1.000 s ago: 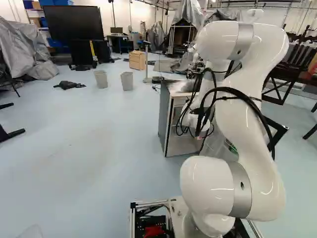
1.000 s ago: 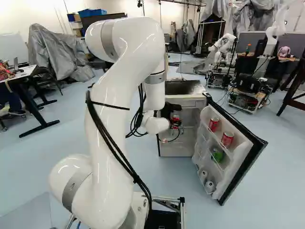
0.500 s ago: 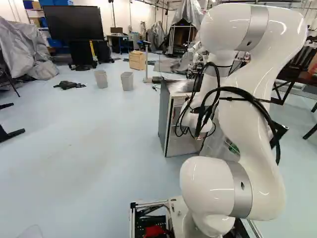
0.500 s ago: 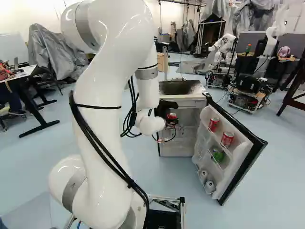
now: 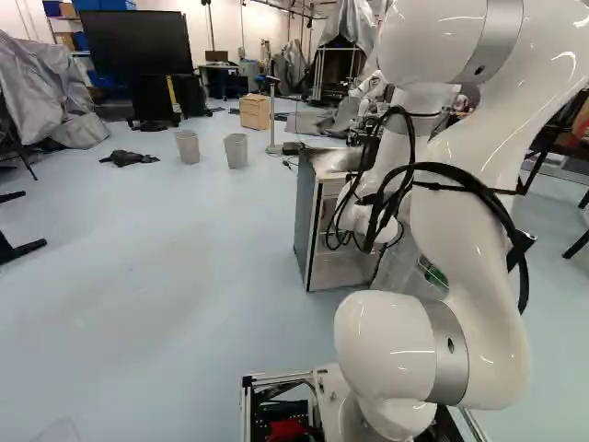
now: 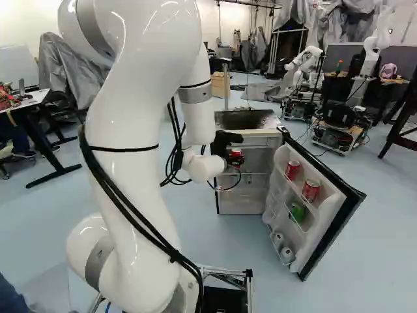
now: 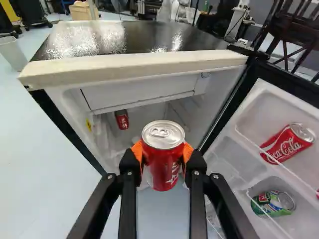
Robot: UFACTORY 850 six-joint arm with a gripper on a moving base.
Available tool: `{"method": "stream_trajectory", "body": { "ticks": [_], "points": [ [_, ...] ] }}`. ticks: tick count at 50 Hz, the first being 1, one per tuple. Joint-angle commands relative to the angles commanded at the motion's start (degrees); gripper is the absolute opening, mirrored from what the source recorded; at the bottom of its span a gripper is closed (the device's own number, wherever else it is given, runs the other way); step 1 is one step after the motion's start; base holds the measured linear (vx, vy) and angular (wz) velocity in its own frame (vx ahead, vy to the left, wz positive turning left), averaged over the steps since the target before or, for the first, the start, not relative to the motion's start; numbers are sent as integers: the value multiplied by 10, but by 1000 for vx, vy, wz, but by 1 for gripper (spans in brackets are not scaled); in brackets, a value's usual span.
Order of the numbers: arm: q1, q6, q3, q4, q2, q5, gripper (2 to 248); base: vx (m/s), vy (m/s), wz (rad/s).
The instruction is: Grab a drink from the fridge
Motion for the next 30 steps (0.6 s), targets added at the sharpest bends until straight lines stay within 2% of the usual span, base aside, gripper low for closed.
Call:
{"method": "stream_trajectory", "body": {
  "ticks": [30],
  "points": [
    [0, 0, 15, 0, 54, -1, 97, 0, 0, 0]
  ]
}}
